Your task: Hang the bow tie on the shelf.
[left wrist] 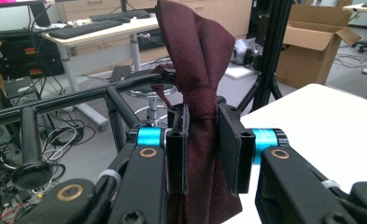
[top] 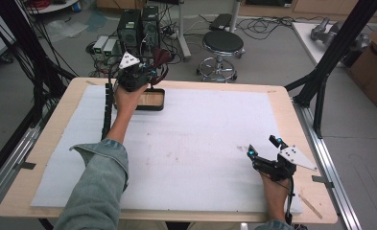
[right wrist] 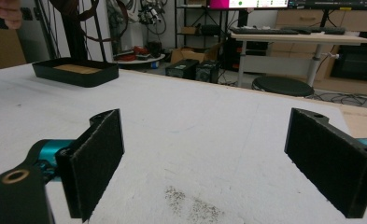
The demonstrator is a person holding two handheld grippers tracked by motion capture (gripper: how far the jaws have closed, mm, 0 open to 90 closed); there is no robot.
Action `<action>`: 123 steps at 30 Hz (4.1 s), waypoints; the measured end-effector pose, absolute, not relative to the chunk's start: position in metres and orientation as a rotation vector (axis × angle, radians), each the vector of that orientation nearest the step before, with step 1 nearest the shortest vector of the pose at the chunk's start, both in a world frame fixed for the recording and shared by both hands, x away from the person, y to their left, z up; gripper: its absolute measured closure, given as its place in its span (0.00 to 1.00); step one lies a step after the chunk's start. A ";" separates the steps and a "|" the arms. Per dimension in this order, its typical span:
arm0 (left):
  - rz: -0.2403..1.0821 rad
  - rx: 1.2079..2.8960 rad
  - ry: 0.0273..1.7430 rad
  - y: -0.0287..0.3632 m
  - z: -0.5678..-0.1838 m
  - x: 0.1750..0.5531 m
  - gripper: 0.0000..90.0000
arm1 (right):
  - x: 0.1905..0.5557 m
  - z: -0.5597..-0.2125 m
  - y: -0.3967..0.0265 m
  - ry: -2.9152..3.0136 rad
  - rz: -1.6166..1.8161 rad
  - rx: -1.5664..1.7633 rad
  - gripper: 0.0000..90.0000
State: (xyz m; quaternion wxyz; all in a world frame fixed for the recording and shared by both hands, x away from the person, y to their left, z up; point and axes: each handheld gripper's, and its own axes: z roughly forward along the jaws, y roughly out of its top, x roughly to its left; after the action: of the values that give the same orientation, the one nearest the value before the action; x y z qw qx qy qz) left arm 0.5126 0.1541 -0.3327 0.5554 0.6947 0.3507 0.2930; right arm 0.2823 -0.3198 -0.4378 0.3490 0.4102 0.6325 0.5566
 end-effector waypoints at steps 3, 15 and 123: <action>0.701 1.651 0.833 0.153 -0.334 0.513 0.80 | 0.282 -0.438 -0.320 1.640 1.443 1.063 0.12; 0.699 1.676 0.860 0.154 -0.338 0.516 0.78 | 0.282 -0.438 -0.320 1.641 1.443 1.066 0.12; 0.734 1.701 1.074 0.276 -0.438 0.302 0.22 | 0.282 -0.438 -0.319 1.639 1.428 1.071 0.12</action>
State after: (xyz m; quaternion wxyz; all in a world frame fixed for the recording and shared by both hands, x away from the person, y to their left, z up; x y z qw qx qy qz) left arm 0.3025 0.2759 -0.4385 0.4795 0.6972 0.4401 0.3006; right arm 0.2825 -0.3194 -0.4381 0.3513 0.4138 0.6332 0.5517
